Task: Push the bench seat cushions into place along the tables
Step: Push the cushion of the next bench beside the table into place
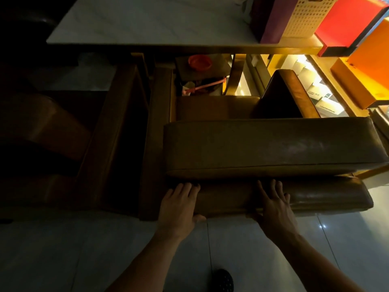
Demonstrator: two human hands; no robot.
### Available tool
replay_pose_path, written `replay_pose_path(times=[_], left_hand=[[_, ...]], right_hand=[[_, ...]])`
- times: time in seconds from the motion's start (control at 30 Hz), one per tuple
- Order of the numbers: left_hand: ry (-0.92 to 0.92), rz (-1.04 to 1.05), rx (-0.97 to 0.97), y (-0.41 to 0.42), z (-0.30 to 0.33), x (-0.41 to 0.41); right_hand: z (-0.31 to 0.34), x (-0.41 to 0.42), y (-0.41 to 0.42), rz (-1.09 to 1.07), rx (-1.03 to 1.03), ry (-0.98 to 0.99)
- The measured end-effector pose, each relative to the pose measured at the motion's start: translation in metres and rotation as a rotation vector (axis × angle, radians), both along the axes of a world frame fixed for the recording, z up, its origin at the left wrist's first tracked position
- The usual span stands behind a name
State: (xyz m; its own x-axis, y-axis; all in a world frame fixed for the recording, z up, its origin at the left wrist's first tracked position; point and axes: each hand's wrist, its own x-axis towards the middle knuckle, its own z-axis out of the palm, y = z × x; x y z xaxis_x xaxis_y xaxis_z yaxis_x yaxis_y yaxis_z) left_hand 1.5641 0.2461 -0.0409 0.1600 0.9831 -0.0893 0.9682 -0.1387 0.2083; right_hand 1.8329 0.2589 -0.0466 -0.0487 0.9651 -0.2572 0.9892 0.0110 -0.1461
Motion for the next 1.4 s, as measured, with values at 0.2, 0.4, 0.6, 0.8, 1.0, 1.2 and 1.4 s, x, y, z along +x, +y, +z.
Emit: replay_pose_path(times=[0.2, 0.4, 0.6, 0.8, 1.0, 1.2, 1.4], left_hand=[[0.013, -0.065, -0.015, 0.009, 0.000, -0.005], [0.027, -0.072, 0.009, 0.025, -0.001, -0.012], [0.006, 0.021, 0.014, 0.043, -0.002, -0.013], [-0.032, 0.043, 0.056, 0.035, -0.005, -0.015], [-0.039, 0.040, 0.081, 0.019, -0.006, -0.017], [-0.023, 0.002, 0.066, 0.018, -0.007, -0.022], [0.012, 0.001, 0.103, 0.017, -0.014, -0.023]], right_hand=[[-0.003, 0.002, 0.008, -0.005, -0.070, 0.019], [-0.003, -0.003, 0.022, 0.007, -0.031, 0.028], [-0.005, -0.015, 0.043, 0.014, 0.023, 0.010], [-0.004, -0.016, 0.041, 0.021, 0.038, -0.034], [-0.007, -0.014, 0.026, 0.014, 0.048, -0.019], [-0.012, -0.016, 0.021, 0.016, 0.031, -0.034], [-0.010, -0.017, 0.020, 0.014, 0.032, -0.027]])
